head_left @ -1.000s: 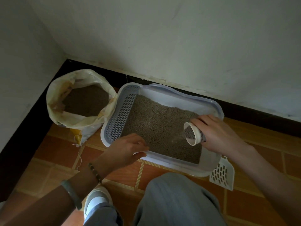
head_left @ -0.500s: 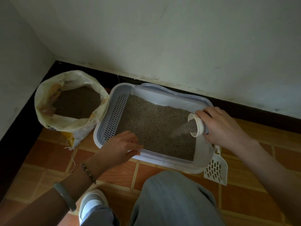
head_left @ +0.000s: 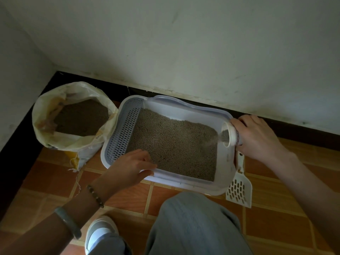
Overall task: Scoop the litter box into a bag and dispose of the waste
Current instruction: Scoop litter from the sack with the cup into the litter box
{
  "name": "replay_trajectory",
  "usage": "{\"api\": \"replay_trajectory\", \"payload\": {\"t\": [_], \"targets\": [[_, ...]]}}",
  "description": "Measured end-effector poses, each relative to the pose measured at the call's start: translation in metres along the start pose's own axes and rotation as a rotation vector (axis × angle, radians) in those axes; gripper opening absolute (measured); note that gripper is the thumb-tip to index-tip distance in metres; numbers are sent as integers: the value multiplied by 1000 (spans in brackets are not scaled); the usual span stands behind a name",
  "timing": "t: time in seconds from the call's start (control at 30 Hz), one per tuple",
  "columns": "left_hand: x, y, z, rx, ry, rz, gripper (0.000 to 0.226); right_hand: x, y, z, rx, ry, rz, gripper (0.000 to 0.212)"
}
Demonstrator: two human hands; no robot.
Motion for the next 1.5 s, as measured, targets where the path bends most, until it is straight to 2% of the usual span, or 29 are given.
{"api": "replay_trajectory", "payload": {"t": [0.33,0.53,0.8,1.5], "targets": [[1,1,-1,2,-6,1,20,-5,4,-1,46,-24,9,80],[4,0,1,19,-29,-25,18,-8,9,2,-38,-19,6,78],[7,0,-3,2,-50,-20,19,-22,26,12,-26,10,-12,78],[8,-3,0,21,-2,10,17,-35,34,26,-20,47,10,79]]}}
Point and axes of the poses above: each hand's wrist, its own x-axis away from the middle knuckle, its own y-axis out of the back of the hand, z = x × y, the point moved 9 cm from there along -x, towards the middle knuckle, and after that the axes turned 8 degrees about x, right-handed, at the moved point
